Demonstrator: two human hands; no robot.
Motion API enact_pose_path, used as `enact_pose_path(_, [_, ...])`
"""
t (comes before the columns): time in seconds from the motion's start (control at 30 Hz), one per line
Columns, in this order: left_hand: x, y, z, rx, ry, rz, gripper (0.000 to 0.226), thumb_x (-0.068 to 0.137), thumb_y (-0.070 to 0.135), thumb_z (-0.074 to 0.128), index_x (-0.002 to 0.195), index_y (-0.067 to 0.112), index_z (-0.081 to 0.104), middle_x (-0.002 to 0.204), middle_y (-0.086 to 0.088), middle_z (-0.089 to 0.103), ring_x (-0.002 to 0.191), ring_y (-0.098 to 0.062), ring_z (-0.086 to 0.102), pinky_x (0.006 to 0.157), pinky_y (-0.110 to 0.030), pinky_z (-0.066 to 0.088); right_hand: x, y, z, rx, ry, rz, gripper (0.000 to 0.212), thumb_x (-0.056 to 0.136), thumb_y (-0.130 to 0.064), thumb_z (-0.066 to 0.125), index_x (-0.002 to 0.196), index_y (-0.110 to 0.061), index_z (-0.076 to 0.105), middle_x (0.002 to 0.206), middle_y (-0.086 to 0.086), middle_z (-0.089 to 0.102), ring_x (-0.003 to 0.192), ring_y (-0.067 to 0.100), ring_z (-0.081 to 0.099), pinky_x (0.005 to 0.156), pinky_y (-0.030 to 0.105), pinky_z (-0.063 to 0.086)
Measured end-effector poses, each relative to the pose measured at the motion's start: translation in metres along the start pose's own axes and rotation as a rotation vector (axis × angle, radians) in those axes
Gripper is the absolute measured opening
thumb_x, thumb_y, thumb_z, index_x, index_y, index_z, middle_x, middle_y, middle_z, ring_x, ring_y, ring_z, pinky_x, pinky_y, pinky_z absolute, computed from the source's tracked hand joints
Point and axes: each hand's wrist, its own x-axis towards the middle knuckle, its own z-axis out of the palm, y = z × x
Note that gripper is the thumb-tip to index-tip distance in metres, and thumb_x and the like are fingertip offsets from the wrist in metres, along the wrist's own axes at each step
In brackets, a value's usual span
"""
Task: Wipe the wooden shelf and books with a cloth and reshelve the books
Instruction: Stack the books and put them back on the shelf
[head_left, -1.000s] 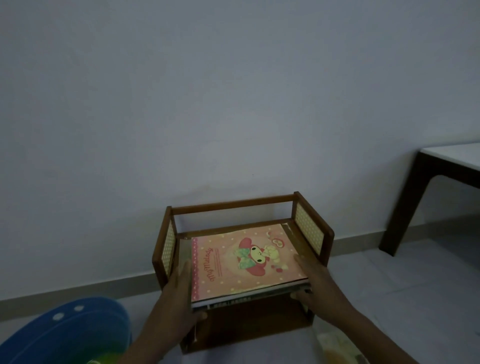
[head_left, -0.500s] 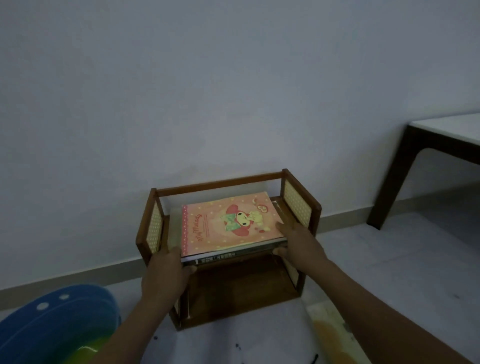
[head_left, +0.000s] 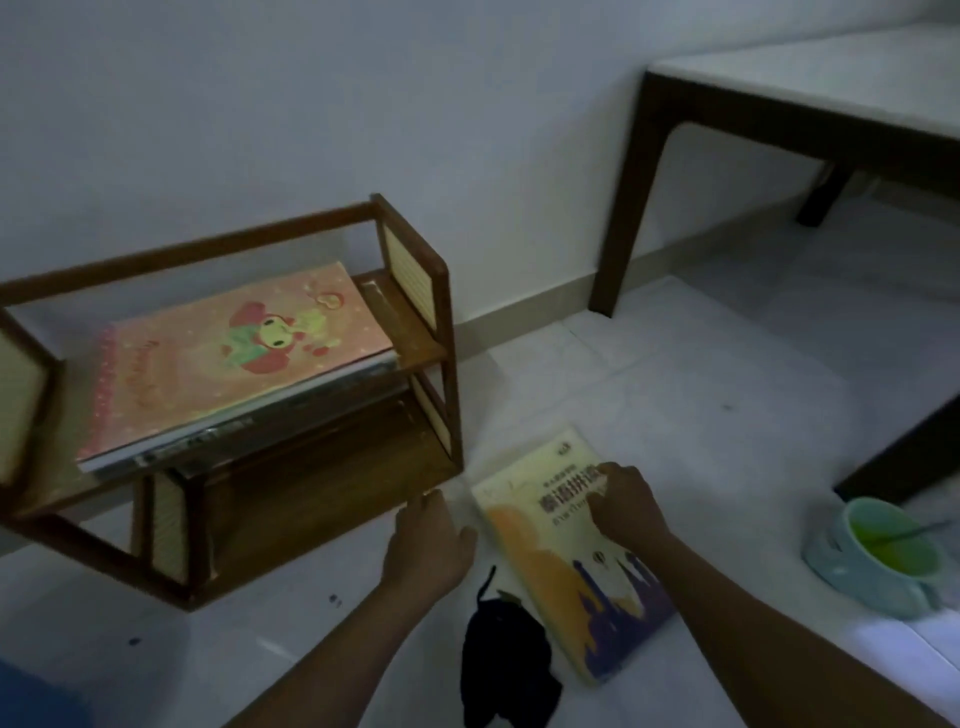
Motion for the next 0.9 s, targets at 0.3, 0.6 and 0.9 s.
enact_pose_path(0.3, [0.043, 0.035, 0.093, -0.502, -0.227, -0.416, 0.052, 0.085, 0.027, 0.054, 0.128, 0.002, 0.044, 0.121, -0.015, 0.055, 0.101, -0.029, 0.057, 0.071, -0.029, 0.048, 0.023, 0.036, 0.019, -0.033, 0.051, 0.065, 0.055, 0.090, -0.040, 0.056, 0.135, -0.016, 0.034, 0.130, 0.017, 0.040, 0.117, 0.035, 0.044, 0.096, 0.044, 0.040])
enact_pose_path(0.6, [0.057, 0.045, 0.093, -1.120, -0.327, -0.624, 0.018, 0.089, 0.007, 0.059, 0.105, 0.001, 0.062, 0.098, -0.021, 0.066, 0.089, -0.035, 0.064, 0.085, -0.052, 0.053, 0.041, 0.085, -0.002, 0.684, -0.479, 0.264, 0.067, 0.056, -0.024, 0.089, 0.111, 0.003, 0.064, 0.103, 0.021, 0.071, 0.093, 0.039, 0.069, 0.088, 0.057, 0.052])
enact_pose_path(0.9, [0.024, 0.052, 0.023, -0.886, -0.091, -0.054, 0.038, 0.098, 0.023, 0.049, 0.134, 0.027, 0.042, 0.125, -0.003, 0.058, 0.111, -0.026, 0.057, 0.096, -0.049, 0.049, -0.016, 0.020, -0.072, 0.909, -0.261, -0.128, 0.041, 0.078, -0.014, 0.074, 0.116, -0.007, 0.059, 0.107, 0.014, 0.071, 0.095, 0.033, 0.070, 0.082, 0.055, 0.056])
